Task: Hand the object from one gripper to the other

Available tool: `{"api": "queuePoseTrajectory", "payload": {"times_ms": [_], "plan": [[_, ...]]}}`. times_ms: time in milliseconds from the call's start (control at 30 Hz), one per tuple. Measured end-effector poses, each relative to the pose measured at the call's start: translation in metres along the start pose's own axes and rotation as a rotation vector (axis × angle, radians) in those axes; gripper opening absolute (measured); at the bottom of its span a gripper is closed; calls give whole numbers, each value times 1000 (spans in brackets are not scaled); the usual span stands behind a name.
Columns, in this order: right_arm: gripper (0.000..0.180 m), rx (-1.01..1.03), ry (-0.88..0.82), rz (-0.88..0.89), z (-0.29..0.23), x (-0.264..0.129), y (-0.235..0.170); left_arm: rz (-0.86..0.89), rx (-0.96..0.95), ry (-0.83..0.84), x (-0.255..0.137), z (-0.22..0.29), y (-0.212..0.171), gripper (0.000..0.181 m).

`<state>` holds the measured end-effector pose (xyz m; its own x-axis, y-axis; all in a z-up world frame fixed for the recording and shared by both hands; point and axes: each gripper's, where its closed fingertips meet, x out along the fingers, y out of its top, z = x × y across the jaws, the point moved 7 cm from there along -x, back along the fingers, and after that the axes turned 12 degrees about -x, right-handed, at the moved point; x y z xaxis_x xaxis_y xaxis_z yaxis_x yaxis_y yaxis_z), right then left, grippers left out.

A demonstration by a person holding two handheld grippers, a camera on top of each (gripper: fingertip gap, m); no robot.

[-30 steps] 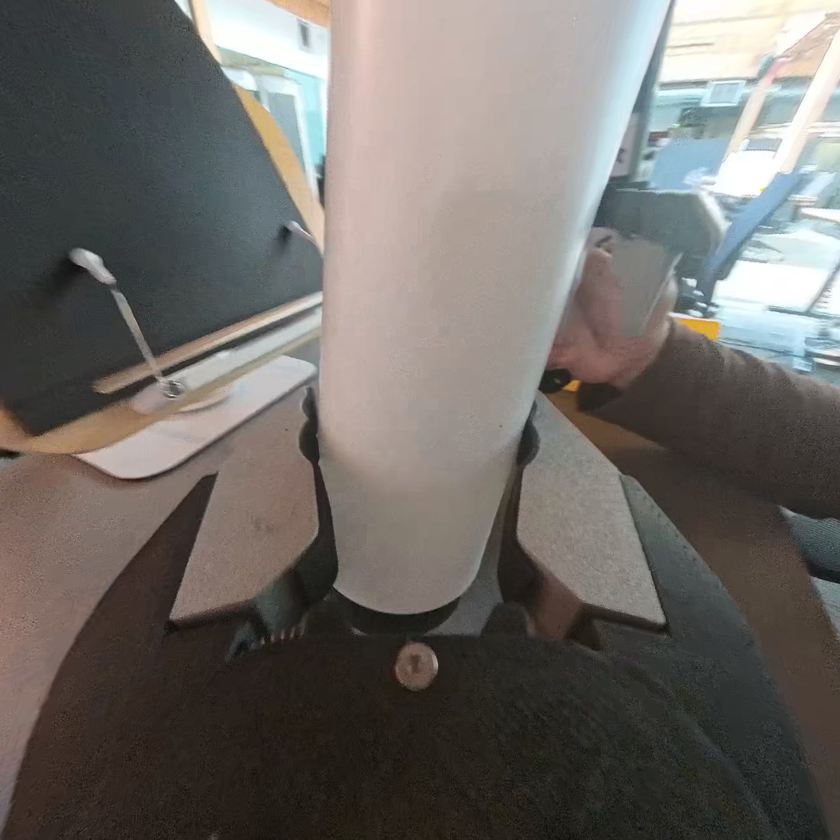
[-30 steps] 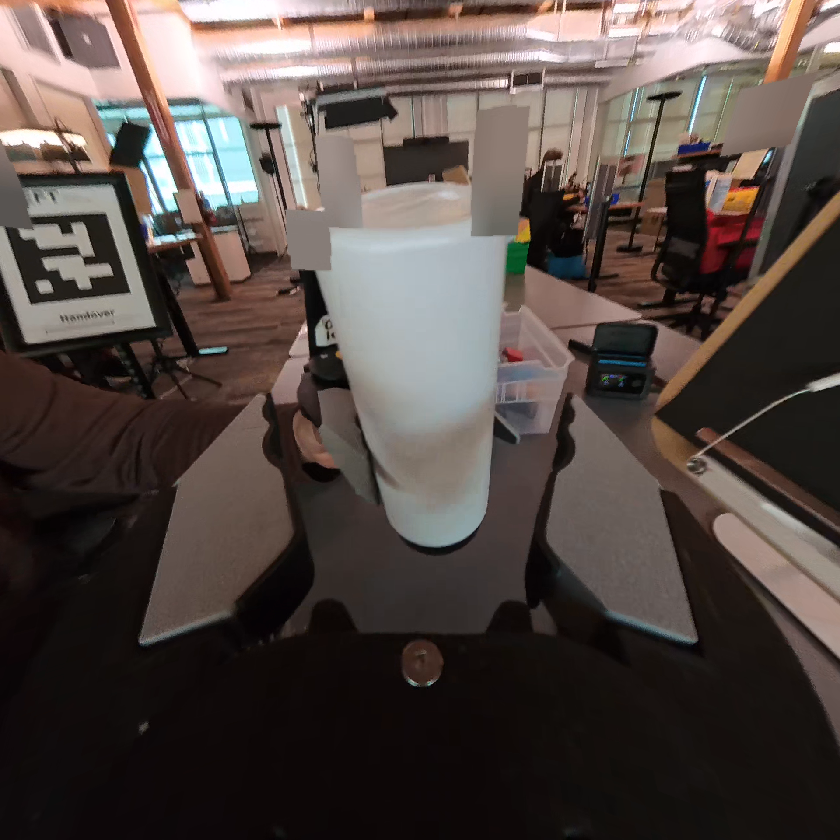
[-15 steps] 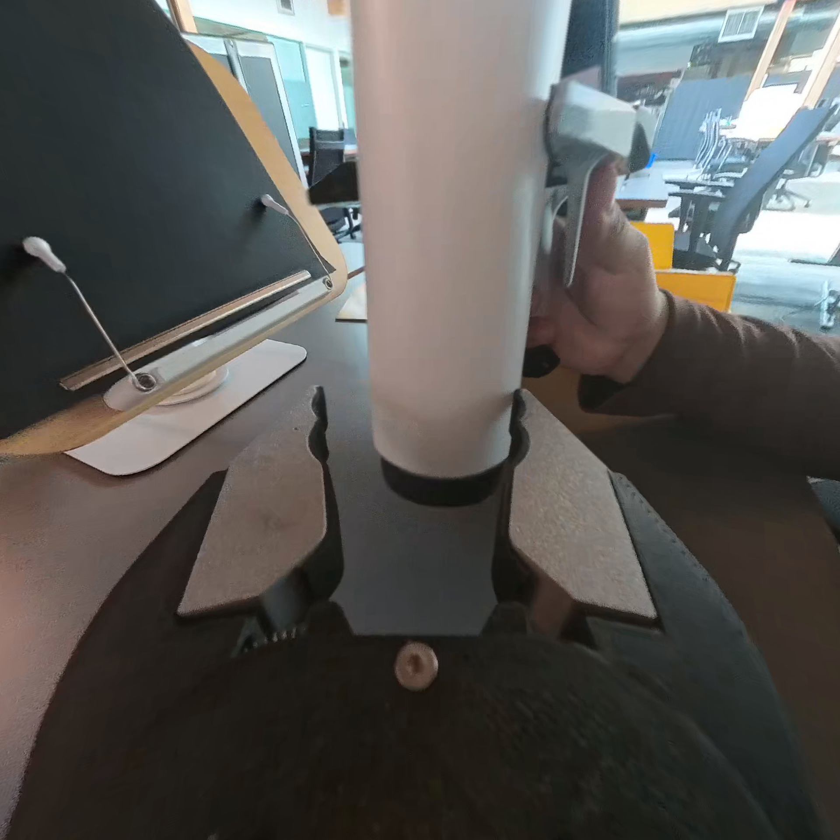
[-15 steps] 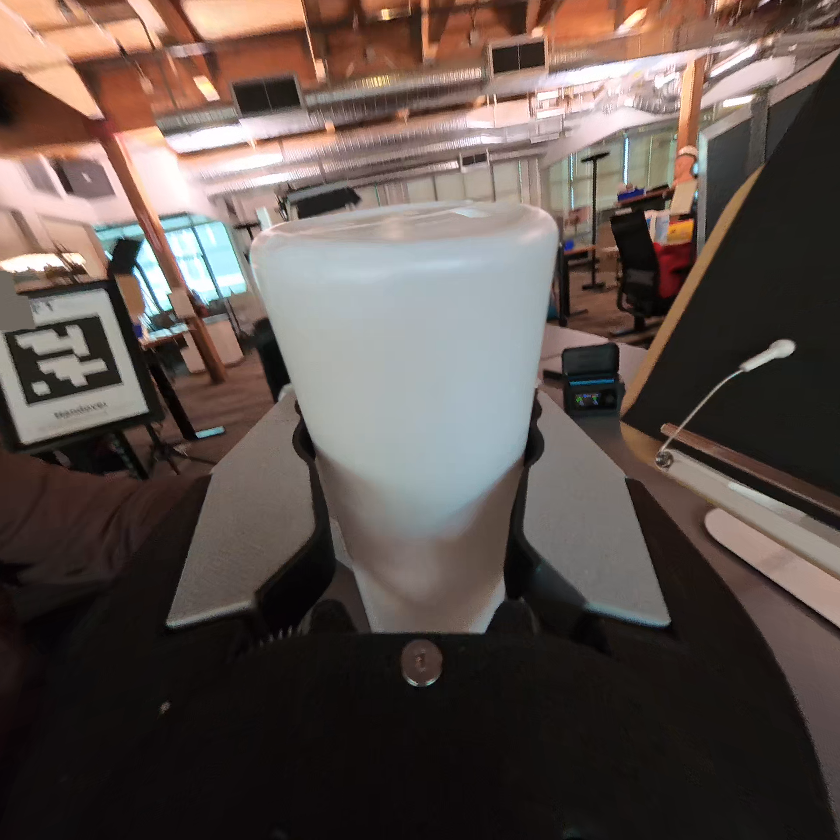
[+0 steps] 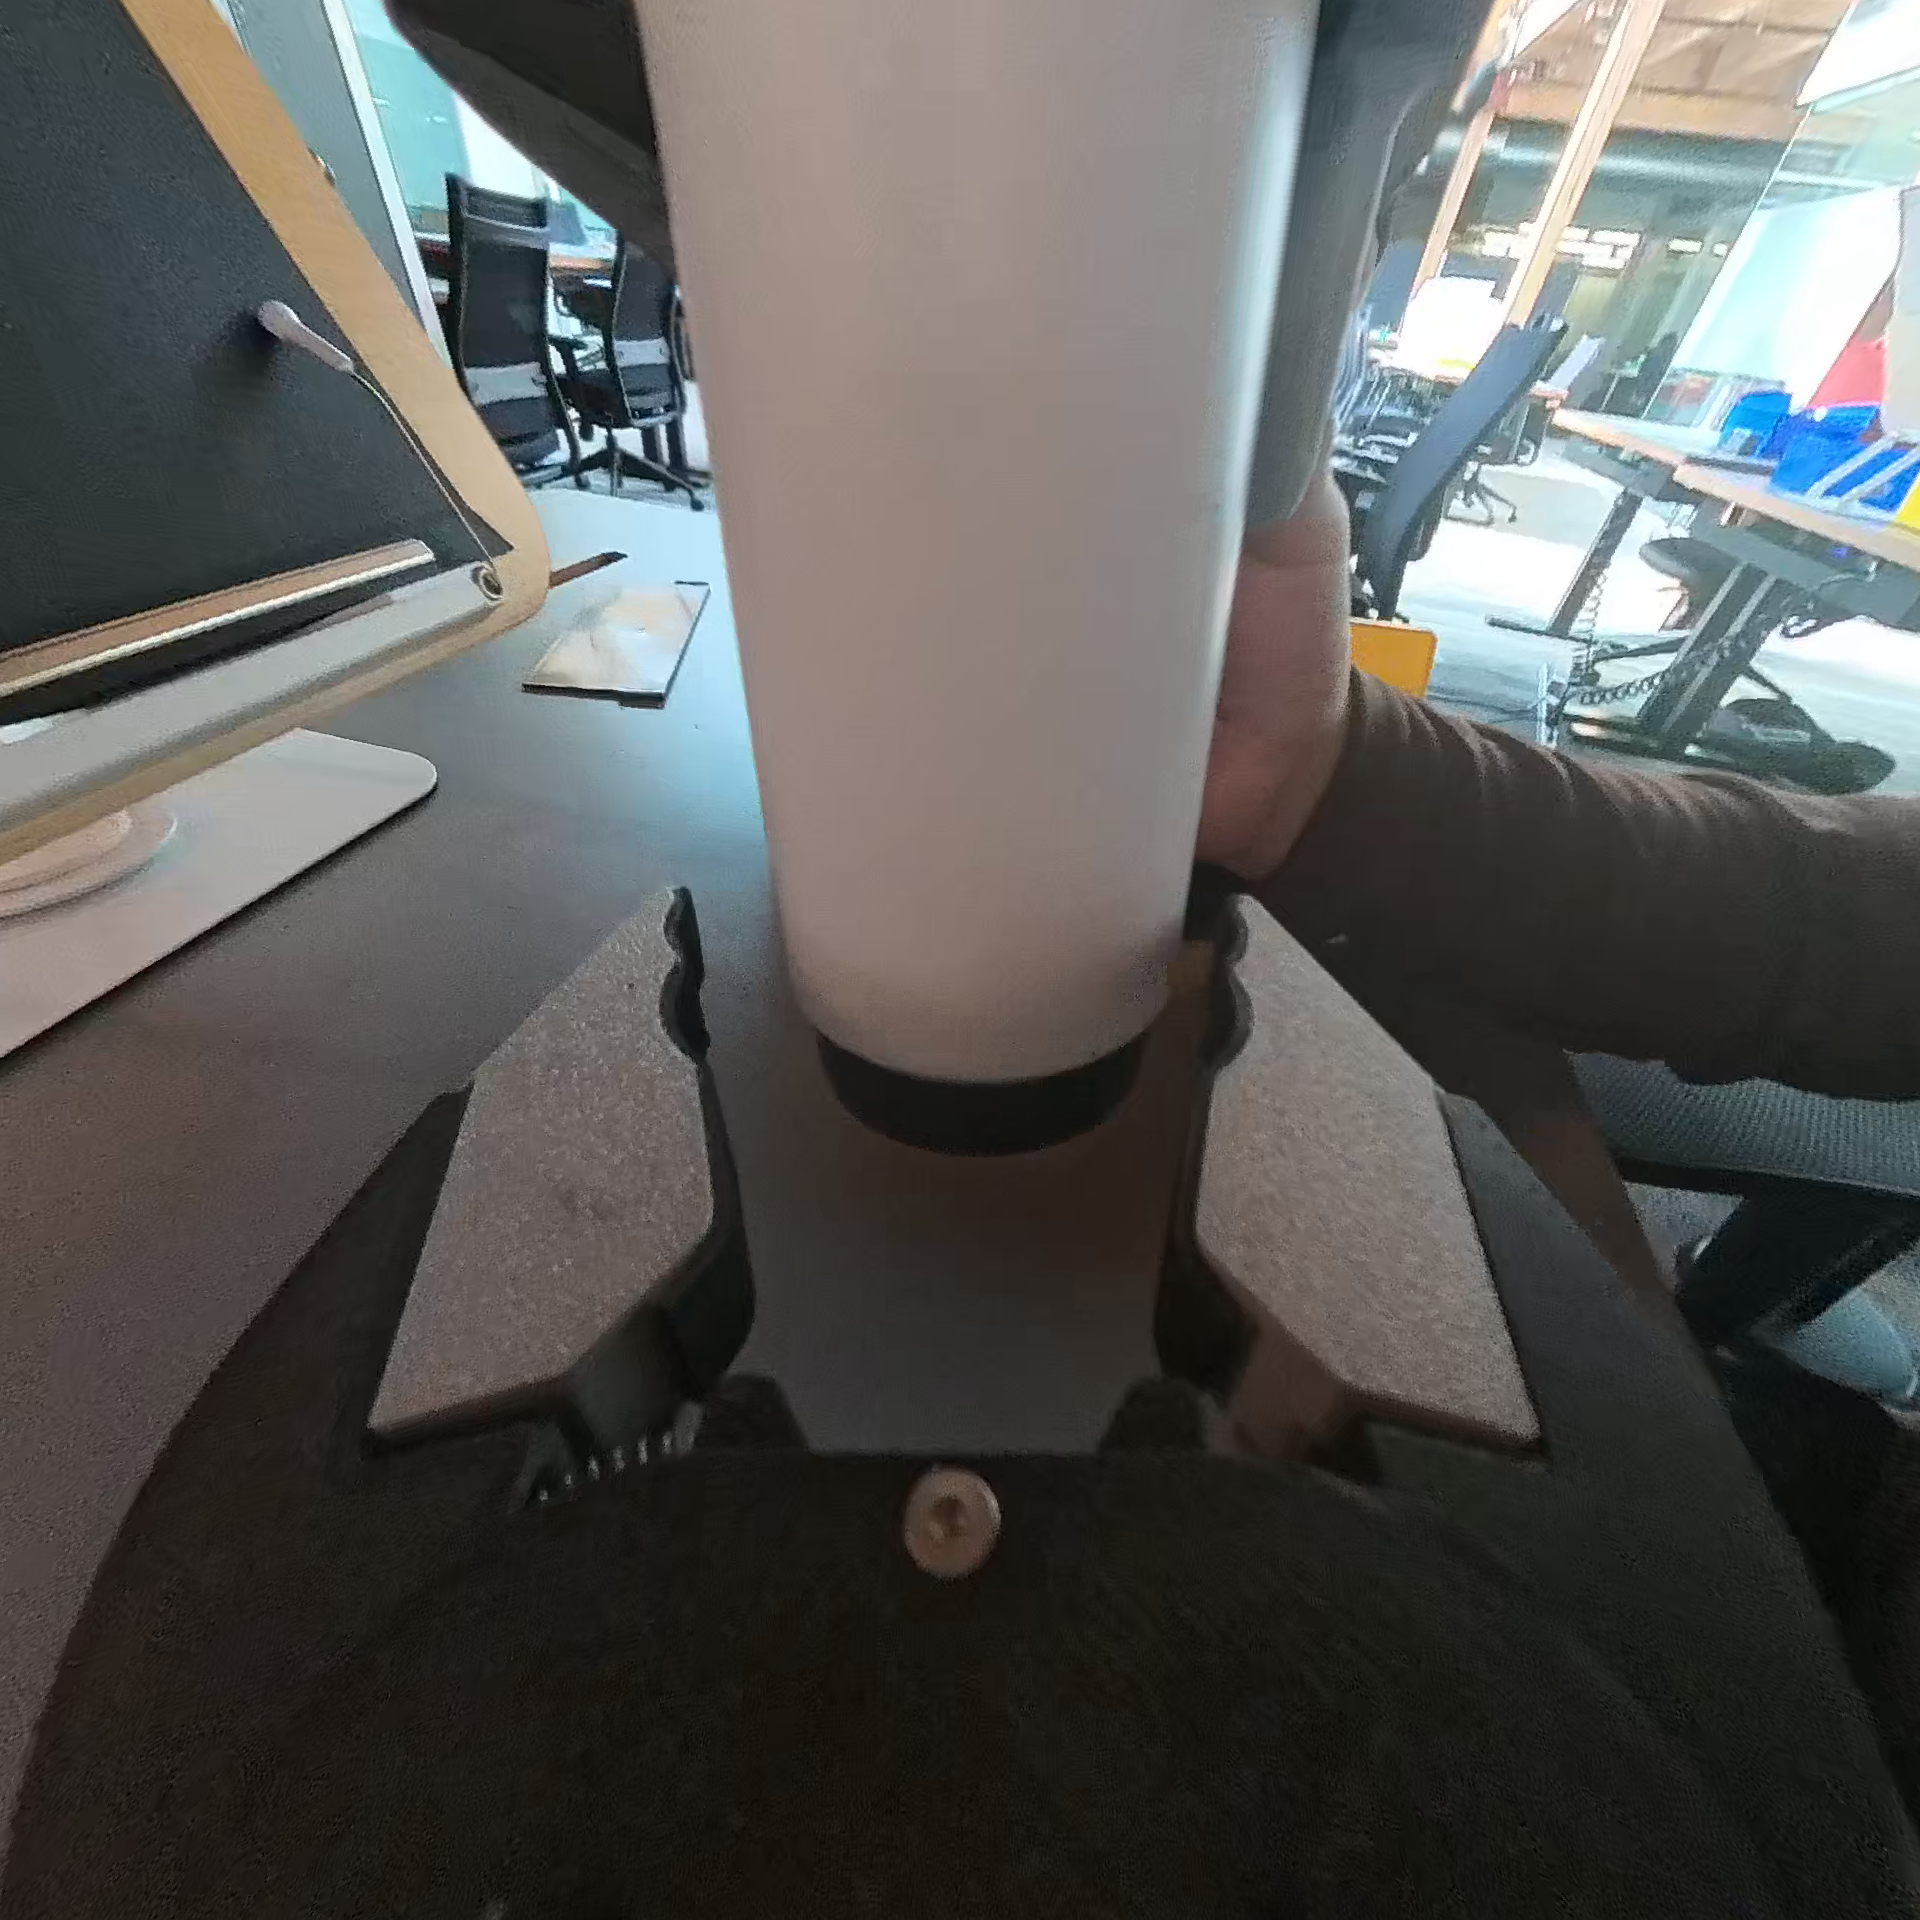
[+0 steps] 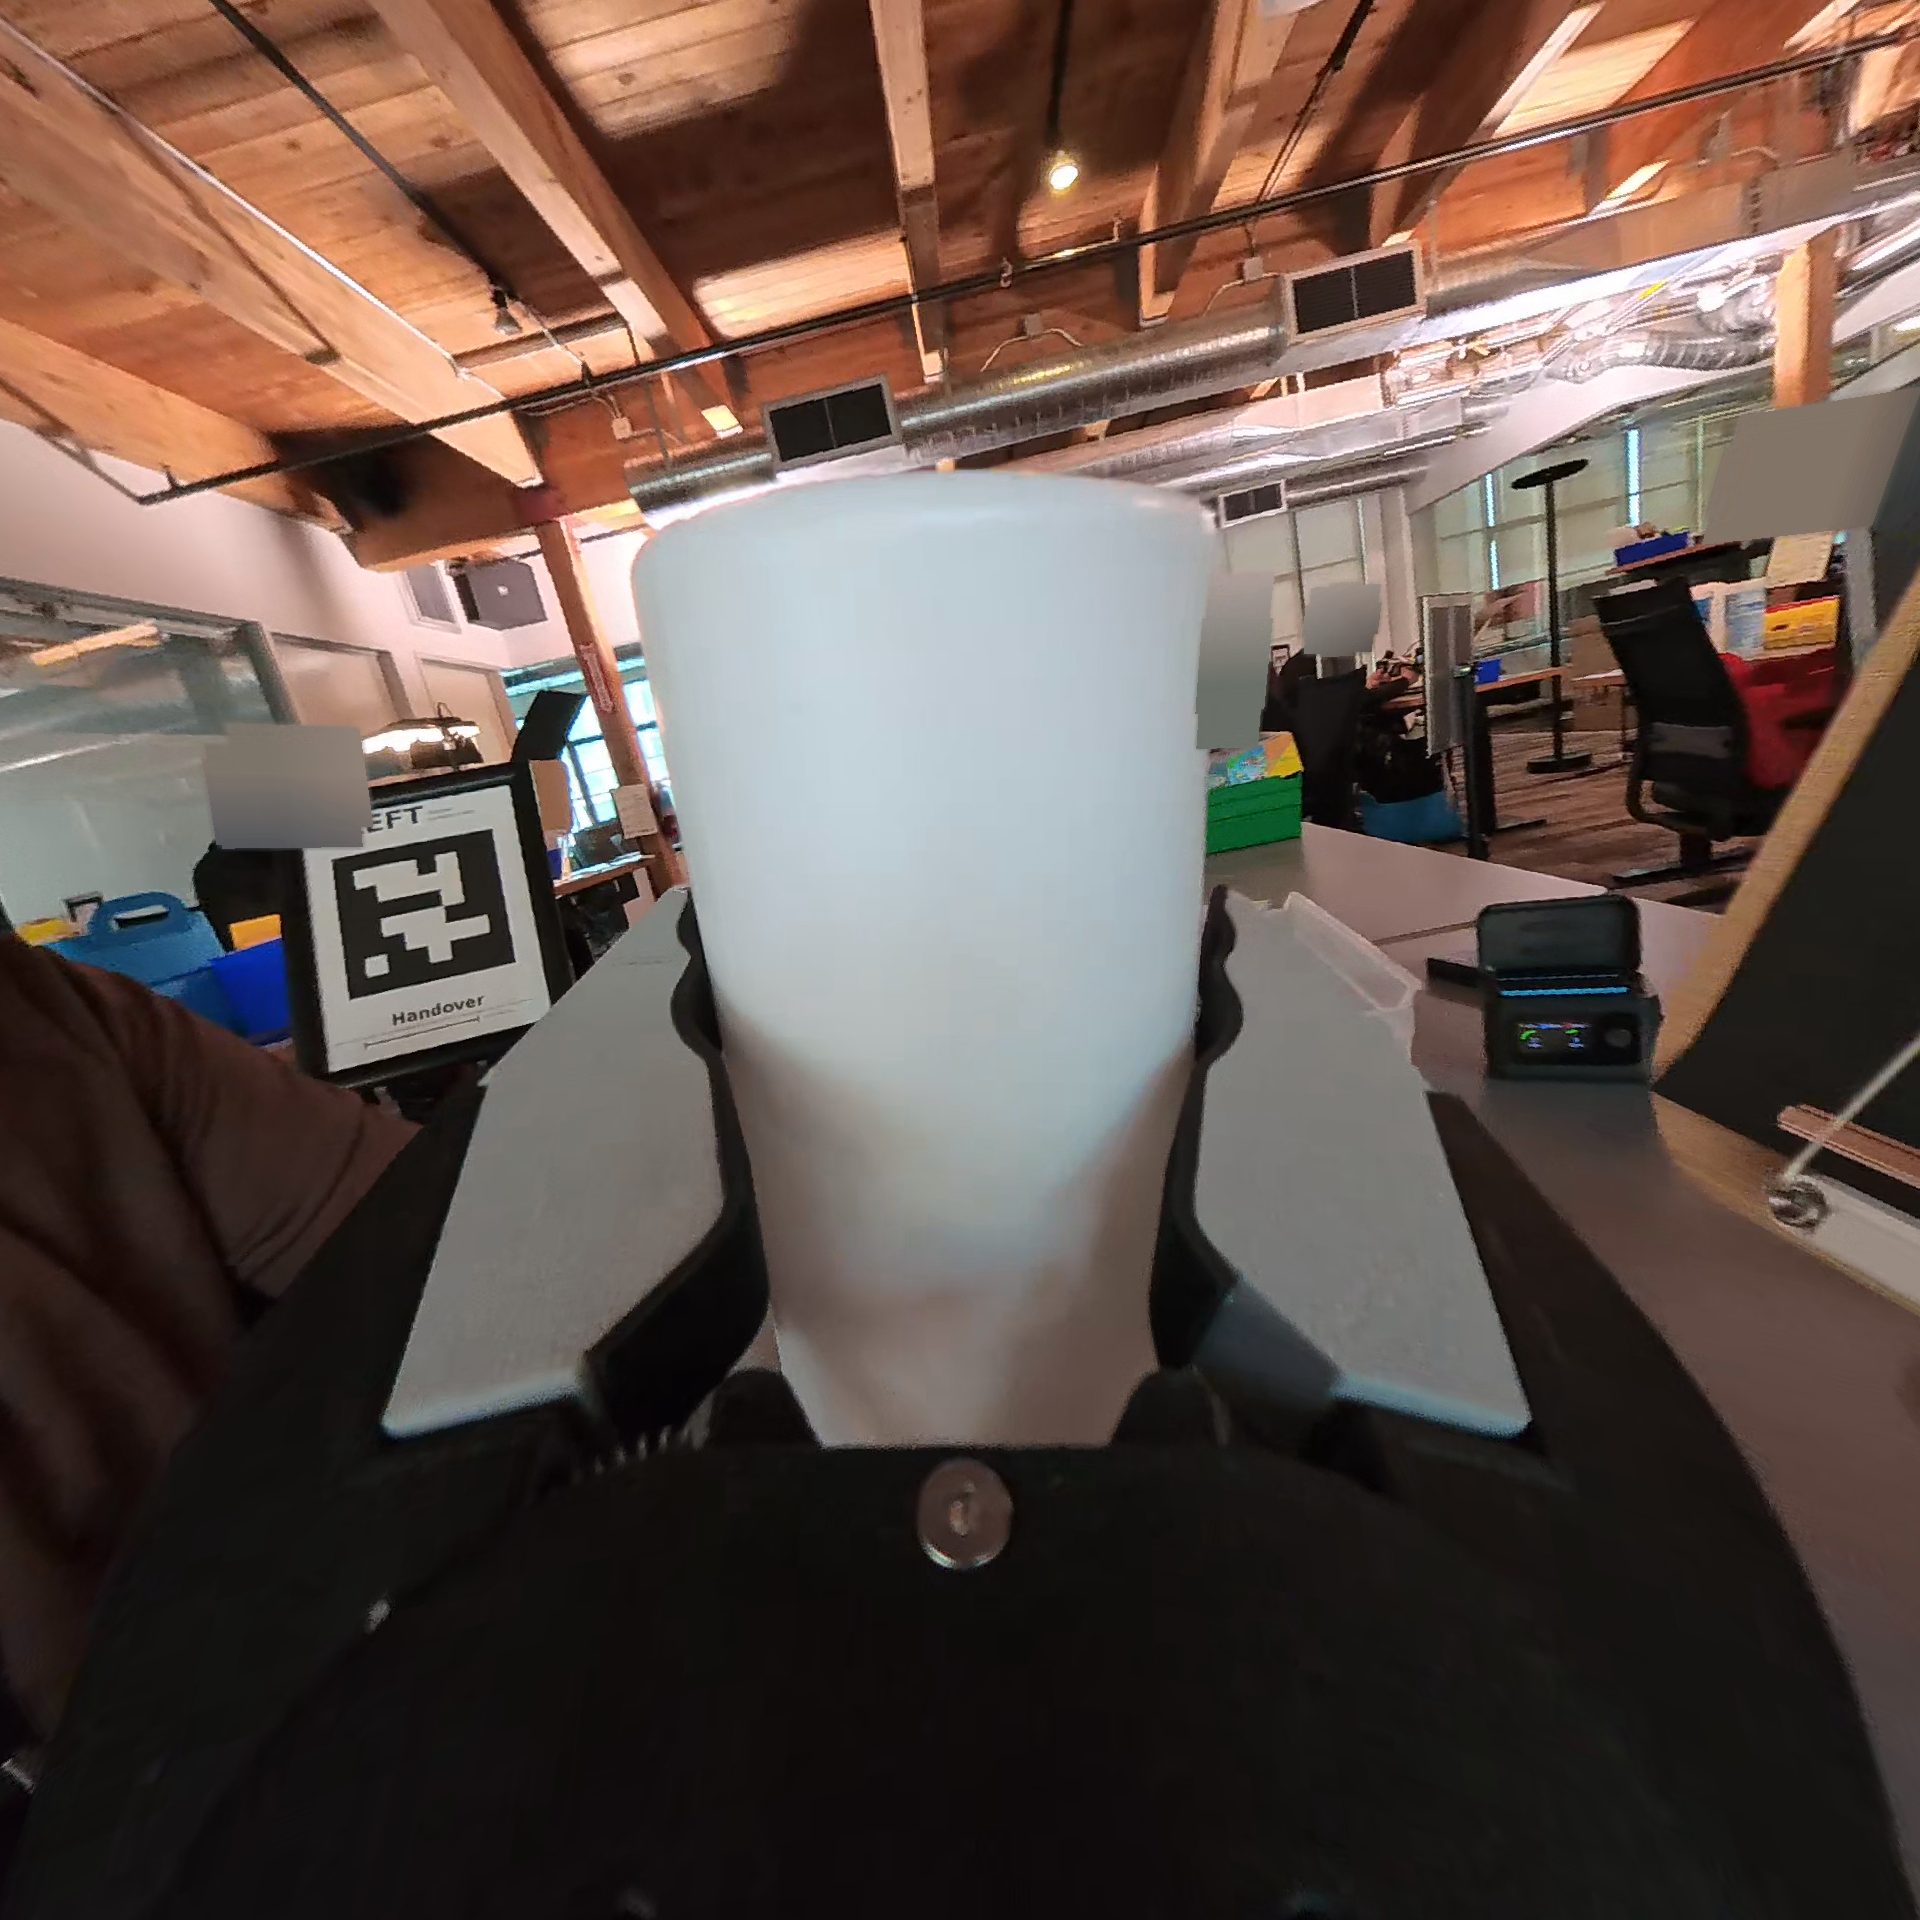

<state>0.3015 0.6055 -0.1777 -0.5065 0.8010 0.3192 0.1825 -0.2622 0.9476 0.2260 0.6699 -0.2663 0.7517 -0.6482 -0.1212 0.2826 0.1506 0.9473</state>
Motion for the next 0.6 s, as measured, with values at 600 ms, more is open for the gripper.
{"api": "queuePoseTrajectory", "payload": {"times_ms": [600], "plan": [[111, -17, -190, -43, 26, -40, 19, -99, 792, 815, -46, -51, 19, 78]]}}
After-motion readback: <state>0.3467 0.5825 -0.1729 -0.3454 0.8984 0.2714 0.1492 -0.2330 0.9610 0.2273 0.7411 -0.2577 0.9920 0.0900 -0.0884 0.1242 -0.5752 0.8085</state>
